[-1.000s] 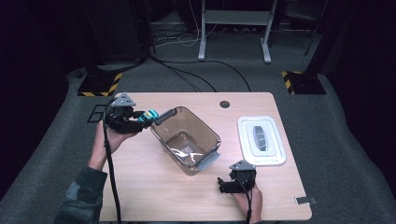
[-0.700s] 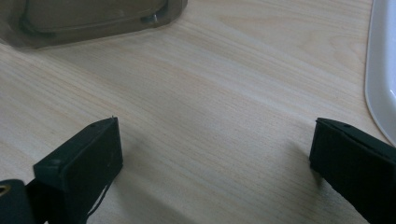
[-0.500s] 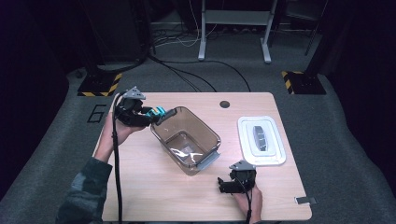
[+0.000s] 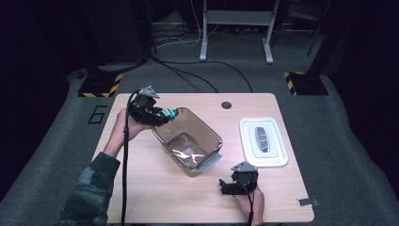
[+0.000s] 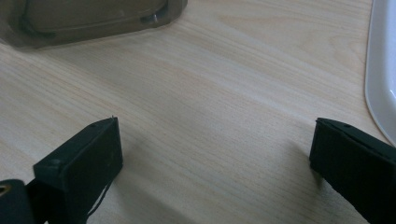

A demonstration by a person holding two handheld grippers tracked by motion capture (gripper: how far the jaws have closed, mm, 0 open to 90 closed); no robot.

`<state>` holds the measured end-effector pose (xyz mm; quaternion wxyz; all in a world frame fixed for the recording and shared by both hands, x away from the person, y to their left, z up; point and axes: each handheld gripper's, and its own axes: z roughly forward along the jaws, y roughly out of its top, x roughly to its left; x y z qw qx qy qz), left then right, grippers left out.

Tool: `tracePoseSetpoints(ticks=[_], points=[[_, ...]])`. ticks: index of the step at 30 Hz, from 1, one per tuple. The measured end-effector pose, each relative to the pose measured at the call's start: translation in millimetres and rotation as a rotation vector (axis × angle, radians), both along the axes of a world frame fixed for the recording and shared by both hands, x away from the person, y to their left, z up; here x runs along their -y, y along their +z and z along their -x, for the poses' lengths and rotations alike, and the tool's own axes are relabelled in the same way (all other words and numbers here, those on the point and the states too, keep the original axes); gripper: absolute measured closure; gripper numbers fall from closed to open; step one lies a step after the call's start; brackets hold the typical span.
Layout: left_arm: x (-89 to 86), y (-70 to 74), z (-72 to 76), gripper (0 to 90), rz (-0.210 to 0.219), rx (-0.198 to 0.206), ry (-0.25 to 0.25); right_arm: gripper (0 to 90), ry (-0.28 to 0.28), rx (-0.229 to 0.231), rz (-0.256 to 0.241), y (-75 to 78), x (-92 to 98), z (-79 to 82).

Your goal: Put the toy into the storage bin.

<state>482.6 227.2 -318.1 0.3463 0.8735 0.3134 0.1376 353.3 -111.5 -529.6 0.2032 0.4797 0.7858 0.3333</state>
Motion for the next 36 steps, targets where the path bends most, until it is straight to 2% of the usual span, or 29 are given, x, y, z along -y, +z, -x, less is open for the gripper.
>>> tracePoseSetpoints(ticks=[5,7,15,26,36], points=[[10.3,-1.7,-4.6,52.5,-0.02,-0.017,-0.021,1.7,0.001,0.001,0.001,0.0,0.0,-0.1],[13.7,-2.0,-7.3,52.5,-0.015,-0.035,-0.04,1.7,0.0,0.0,0.0,0.0,0.0,0.0],[25.7,-6.8,-15.7,52.4,-0.046,-0.071,-0.061,1.7,-0.003,0.002,-0.001,0.0,-0.2,0.0],[42.2,-17.1,-27.4,52.4,-0.097,-0.121,-0.08,1.7,0.001,0.001,0.001,0.0,0.0,0.0],[50.6,-26.5,-36.7,52.4,-0.131,-0.164,-0.087,1.7,0.0,0.0,0.0,0.0,0.0,0.0]])
